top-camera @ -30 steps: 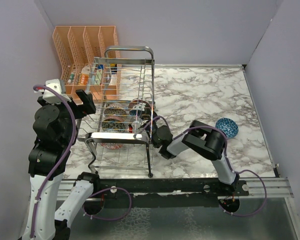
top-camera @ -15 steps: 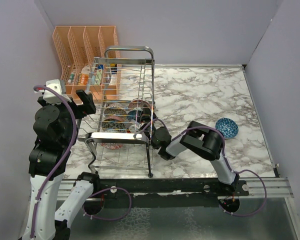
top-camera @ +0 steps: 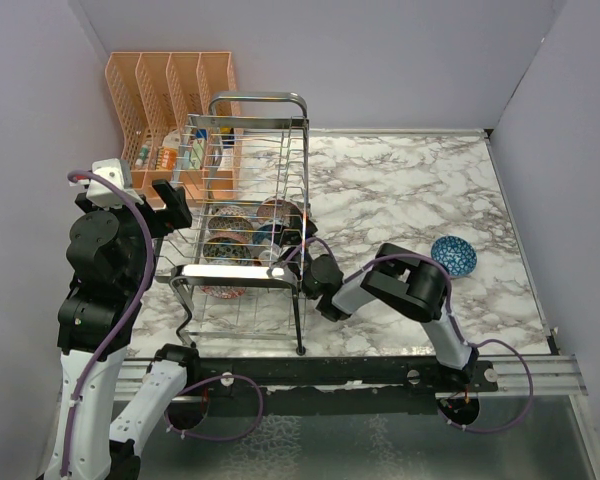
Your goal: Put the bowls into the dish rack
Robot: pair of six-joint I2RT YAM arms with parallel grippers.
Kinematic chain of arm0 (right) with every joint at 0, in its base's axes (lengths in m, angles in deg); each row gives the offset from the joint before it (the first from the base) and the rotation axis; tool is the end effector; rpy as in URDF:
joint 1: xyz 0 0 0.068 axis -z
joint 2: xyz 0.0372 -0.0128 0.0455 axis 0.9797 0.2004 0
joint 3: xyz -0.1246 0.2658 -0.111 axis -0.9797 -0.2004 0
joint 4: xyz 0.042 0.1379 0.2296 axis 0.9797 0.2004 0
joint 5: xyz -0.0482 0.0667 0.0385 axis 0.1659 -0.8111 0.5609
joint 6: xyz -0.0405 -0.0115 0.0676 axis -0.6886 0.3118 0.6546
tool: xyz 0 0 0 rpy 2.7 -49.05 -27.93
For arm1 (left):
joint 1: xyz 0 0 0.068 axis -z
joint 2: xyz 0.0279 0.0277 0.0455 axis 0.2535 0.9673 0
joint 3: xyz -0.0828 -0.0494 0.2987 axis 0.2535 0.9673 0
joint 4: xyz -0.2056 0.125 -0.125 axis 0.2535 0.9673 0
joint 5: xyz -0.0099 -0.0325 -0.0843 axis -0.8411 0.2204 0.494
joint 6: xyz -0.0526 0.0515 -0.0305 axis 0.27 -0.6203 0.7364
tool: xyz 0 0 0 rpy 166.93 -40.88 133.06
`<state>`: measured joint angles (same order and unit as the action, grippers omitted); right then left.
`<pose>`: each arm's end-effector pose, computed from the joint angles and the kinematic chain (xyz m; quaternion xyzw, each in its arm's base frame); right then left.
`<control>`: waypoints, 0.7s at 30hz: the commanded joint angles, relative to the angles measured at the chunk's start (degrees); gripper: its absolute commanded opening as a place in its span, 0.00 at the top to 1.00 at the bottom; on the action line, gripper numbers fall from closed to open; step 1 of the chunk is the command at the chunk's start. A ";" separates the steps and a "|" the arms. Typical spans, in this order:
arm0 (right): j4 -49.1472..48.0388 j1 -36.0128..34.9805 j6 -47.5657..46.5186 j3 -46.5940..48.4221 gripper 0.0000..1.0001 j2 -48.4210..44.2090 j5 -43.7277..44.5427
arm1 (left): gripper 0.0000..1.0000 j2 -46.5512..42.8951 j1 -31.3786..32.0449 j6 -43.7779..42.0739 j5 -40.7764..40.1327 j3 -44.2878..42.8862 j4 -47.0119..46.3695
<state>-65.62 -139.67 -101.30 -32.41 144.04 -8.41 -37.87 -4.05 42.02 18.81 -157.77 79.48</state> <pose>0.2492 0.3841 0.1803 -0.4319 0.4619 -0.1592 0.7582 0.1130 -0.0052 0.4819 -0.0979 0.7208 -0.0604 0.6835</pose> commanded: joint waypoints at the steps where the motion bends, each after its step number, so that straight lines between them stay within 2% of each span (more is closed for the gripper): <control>1: -17.81 -0.42 2.30 -0.33 0.33 -3.57 1.82 | 0.01 -0.52 0.05 -1.32 -2.17 0.32 0.47; 8: -16.68 -0.44 6.41 -2.73 0.28 -7.20 2.14 | 0.01 -0.77 0.07 -1.05 -2.02 0.30 0.61; 15: -7.61 -0.41 15.08 -8.28 0.28 -12.23 0.69 | 0.01 -0.73 0.09 -0.62 -1.49 0.32 0.56; 21: -4.01 -0.41 20.42 -10.87 0.28 -14.09 -0.08 | 0.01 -0.85 0.08 -0.26 -0.94 0.64 0.39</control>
<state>-65.40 -139.78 -86.83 -42.47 132.44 -7.18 -37.98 -4.05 42.06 18.83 -157.77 79.53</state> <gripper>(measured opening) 0.723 0.992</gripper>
